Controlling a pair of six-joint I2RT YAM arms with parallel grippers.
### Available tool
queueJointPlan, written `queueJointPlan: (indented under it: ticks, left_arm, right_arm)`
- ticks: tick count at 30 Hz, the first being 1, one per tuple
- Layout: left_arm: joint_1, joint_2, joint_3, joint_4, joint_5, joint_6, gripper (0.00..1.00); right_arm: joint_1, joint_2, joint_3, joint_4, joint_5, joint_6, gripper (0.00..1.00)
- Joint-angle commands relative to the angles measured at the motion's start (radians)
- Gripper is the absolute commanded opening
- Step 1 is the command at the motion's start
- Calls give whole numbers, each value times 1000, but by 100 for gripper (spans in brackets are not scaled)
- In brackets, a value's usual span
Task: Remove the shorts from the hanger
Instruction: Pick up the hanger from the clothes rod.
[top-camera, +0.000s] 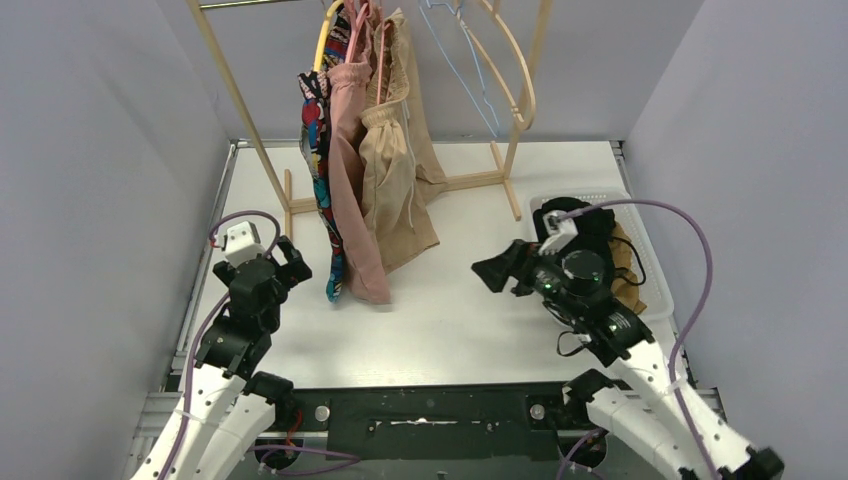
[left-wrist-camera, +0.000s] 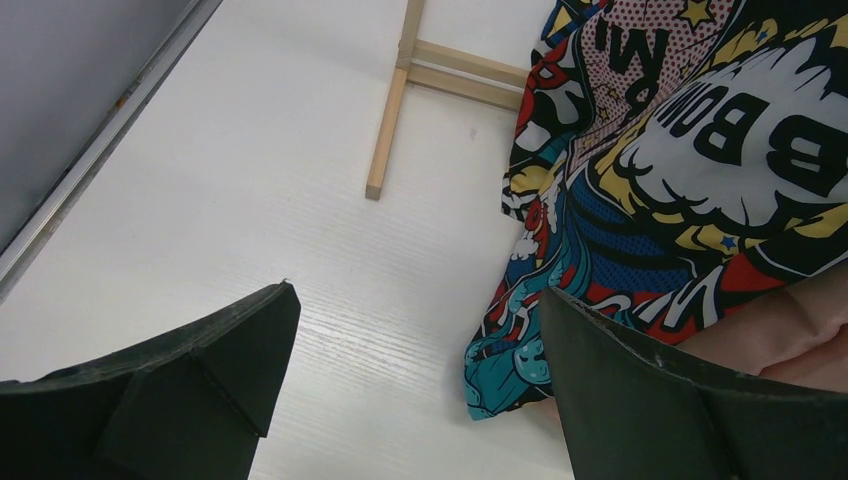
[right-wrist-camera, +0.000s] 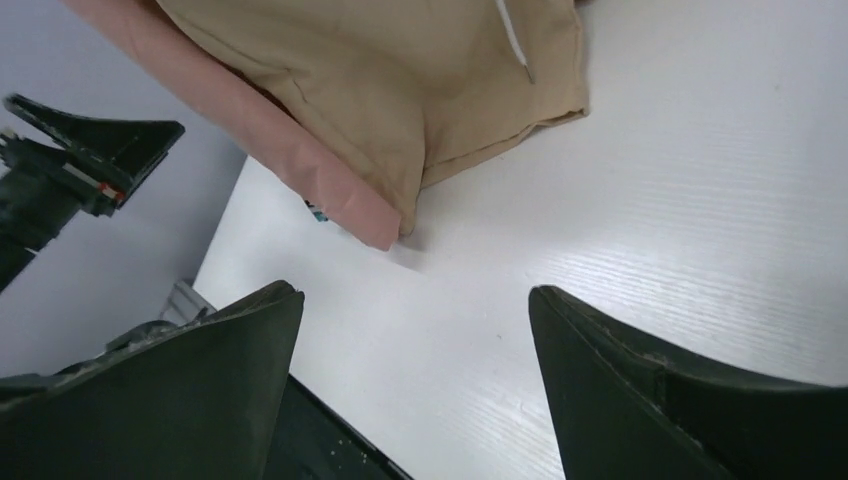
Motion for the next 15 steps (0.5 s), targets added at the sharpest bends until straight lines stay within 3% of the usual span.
queueJointPlan:
  ticks: [1,4,7,11,15]
  left_arm:
    - [5,-9,33,52,9,17,91]
    - [5,-12,33,51,3,17,91]
    - [4,-13,30,47,-1,16,91]
    - [3,-15,32,47,-3,16,91]
    - [4,-28,32,35,-18,12,91]
  right_arm:
    - [356,130,160,-53,531,-103,86]
    - [600,280,266,-102,860,-128,87]
    - [712,426,386,-159,1042,-136,89]
    - [731,588,569,-217,1076,-181,89]
    - [734,659,672,-170,1019,-282,89]
